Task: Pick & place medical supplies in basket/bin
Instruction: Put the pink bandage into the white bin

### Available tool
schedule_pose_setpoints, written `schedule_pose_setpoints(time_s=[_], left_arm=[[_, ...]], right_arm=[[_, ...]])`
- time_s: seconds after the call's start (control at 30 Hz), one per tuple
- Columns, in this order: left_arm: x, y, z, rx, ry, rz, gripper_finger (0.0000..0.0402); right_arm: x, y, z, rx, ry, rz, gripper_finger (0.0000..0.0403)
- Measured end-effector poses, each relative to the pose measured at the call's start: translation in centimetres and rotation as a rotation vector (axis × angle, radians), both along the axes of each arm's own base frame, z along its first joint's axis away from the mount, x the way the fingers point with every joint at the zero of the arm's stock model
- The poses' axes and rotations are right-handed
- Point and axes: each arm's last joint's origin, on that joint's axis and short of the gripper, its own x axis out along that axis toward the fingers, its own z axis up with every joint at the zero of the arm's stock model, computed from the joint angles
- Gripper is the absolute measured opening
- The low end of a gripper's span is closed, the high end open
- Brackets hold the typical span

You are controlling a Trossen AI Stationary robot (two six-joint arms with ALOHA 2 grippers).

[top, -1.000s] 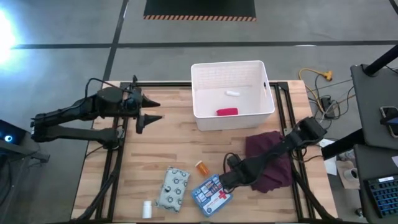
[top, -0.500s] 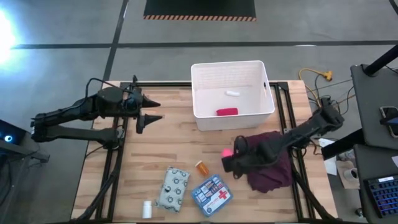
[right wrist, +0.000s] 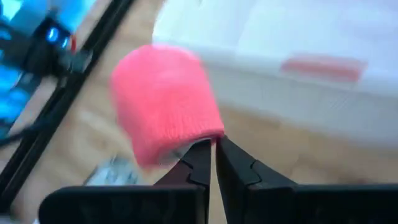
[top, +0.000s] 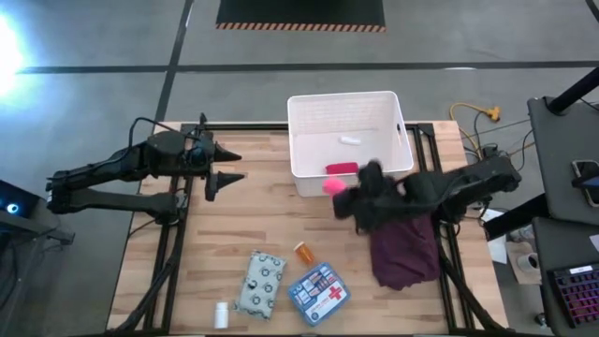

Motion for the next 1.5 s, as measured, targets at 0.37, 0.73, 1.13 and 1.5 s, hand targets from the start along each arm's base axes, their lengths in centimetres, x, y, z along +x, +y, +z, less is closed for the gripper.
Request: schedule_pose_setpoints(time_s=[0.37, 0.73, 1.13, 1.5], left_arm=[[0.0, 0.0, 0.0, -0.011, -0.002, 0.005, 0.0273], [0.0, 0.0, -0.2, -0.050, -0.002, 0.018, 0.0273], [1.5, 0.2, -6.6, -0.131, 0.192, 0.010, 0.0273], [4.8, 0.4, -15.0, -0.262, 0.047, -0.092, 0.0273]], right_arm=[[-1.6, -11.1, 3.8, -0.109, 0.233, -0.101, 0.0034], [-2.9, -7.0, 3.5, 0.019, 0.363, 0.108, 0.0144], [4.0, 1.2, -8.3, 0.064, 0.597, 0.305, 0.0241], [6.8, 1.1, -10.6, 0.076, 0.490, 0.324, 0.0235]])
